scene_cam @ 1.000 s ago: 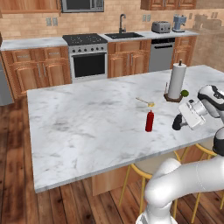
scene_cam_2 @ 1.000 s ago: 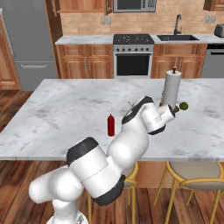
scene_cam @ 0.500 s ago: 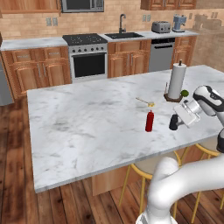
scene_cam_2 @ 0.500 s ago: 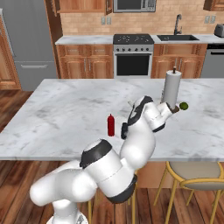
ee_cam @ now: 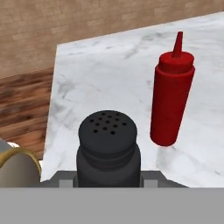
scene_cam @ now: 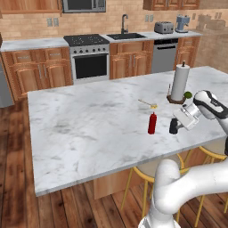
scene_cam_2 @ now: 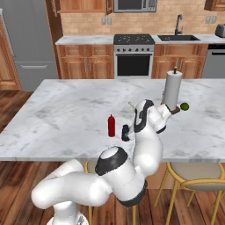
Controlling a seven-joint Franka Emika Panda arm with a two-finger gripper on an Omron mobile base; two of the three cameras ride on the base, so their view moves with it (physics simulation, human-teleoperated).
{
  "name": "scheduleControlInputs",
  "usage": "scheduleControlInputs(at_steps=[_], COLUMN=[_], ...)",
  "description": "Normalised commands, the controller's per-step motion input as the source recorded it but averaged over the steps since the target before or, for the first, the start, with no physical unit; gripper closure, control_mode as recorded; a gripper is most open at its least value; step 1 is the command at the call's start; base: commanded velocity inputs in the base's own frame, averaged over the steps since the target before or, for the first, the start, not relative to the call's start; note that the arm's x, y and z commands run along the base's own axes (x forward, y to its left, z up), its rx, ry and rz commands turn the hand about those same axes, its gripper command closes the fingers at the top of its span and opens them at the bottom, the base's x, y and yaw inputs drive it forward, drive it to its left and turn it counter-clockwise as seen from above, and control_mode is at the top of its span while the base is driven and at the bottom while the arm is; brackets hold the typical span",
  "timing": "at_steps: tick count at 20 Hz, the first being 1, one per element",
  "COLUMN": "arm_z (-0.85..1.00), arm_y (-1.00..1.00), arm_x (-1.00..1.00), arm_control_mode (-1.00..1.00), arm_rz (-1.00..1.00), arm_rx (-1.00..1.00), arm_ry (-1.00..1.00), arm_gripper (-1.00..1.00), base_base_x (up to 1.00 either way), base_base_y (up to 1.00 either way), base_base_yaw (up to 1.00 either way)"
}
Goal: Move the ketchup and shaker from the cabinet to the dining counter.
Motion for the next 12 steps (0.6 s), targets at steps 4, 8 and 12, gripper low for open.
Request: scheduleControlInputs(at_steps=[4,8,12], arm_z=[-0.11,-0.09,-0.14], arm_y=[-0.01,0.0,0.0], arm_x=[0.22,0.2,0.14], arm_control_mode=[-1.0,-1.0,-1.0], arm_rz=[0.0,0.0,0.0], arm_rx=[0.04,0.06,0.06], arm_ry=[0.06,0.02,0.0], arm_gripper=[1.0,1.0,1.0], base_base_x=[0.0,0.0,0.0], base_base_y=[0.0,0.0,0.0], base_base_yaw=[0.0,0.0,0.0])
